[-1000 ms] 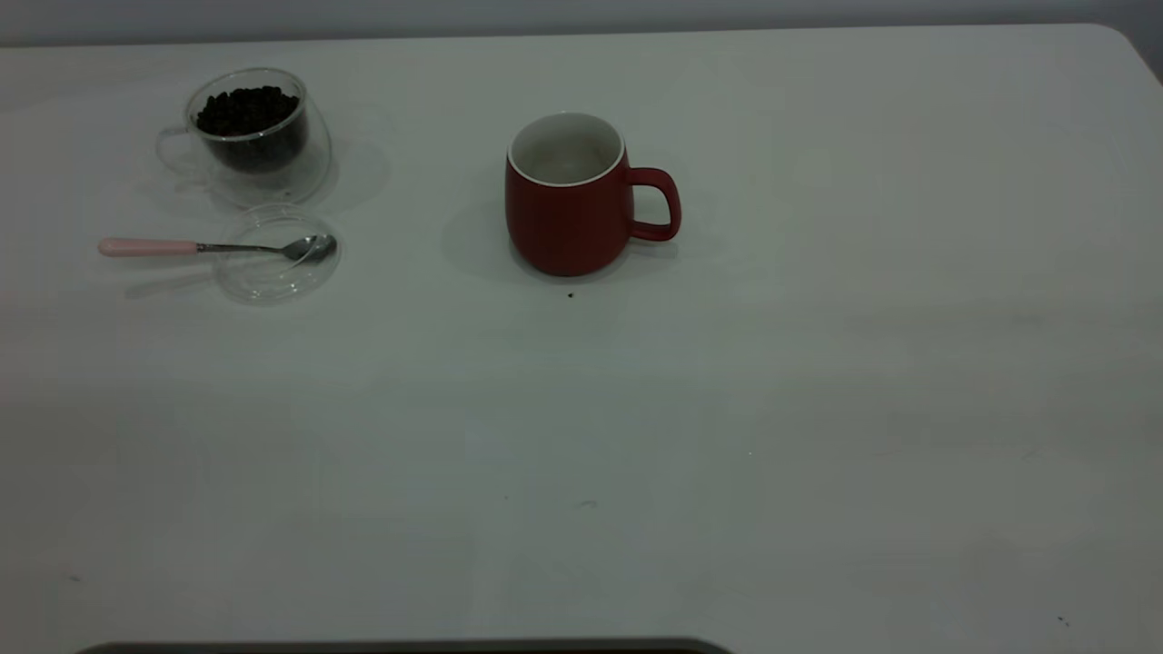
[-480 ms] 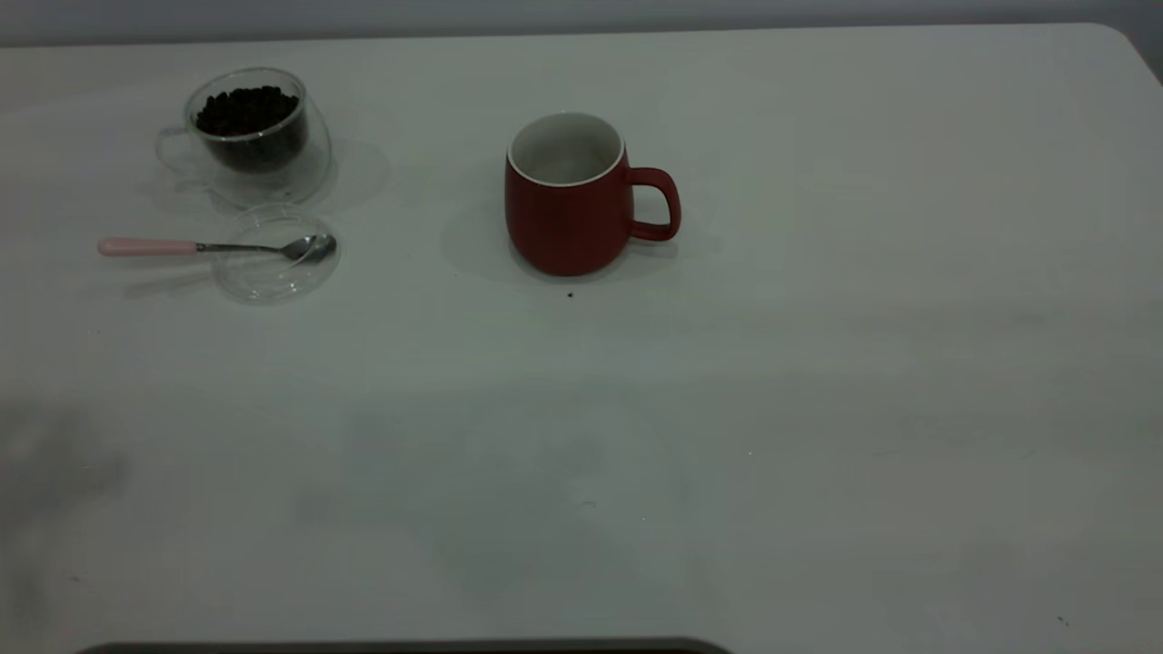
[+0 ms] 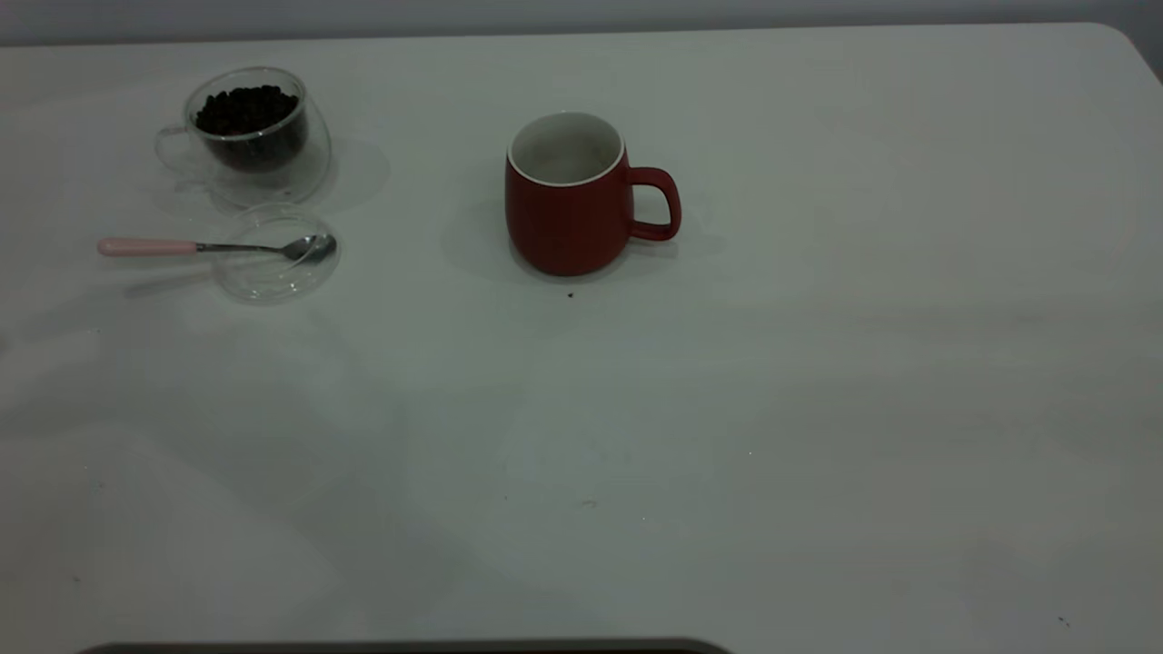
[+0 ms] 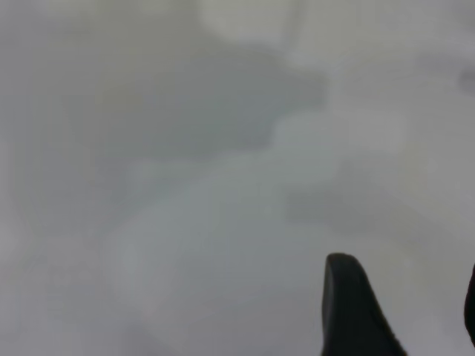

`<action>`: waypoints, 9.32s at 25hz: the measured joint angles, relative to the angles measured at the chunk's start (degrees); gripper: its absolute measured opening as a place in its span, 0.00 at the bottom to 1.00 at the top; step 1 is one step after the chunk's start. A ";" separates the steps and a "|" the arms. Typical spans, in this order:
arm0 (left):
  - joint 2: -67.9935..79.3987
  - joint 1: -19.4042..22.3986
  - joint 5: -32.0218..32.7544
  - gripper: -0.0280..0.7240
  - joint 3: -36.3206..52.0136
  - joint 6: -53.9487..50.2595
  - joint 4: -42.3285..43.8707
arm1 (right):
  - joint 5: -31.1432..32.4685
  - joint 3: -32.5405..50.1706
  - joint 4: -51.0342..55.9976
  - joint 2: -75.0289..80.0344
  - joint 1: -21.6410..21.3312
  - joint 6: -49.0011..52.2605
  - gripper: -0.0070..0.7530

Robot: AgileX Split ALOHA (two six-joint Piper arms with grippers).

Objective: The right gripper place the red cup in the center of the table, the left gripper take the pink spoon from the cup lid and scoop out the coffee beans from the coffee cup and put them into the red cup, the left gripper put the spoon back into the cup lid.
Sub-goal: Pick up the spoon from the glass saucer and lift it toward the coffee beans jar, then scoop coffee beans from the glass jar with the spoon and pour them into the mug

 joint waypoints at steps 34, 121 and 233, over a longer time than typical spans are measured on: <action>26.22 1.91 8.29 0.81 -9.92 56.32 -45.94 | 0.01 0.00 0.00 0.00 0.00 0.00 0.65; 24.05 -0.54 21.24 0.21 -19.79 59.22 -52.85 | 0.01 0.00 0.00 0.00 0.00 -0.05 0.65; 31.20 -20.24 27.07 0.21 -20.35 49.00 -57.80 | 0.06 0.00 0.00 0.00 0.00 -0.11 0.65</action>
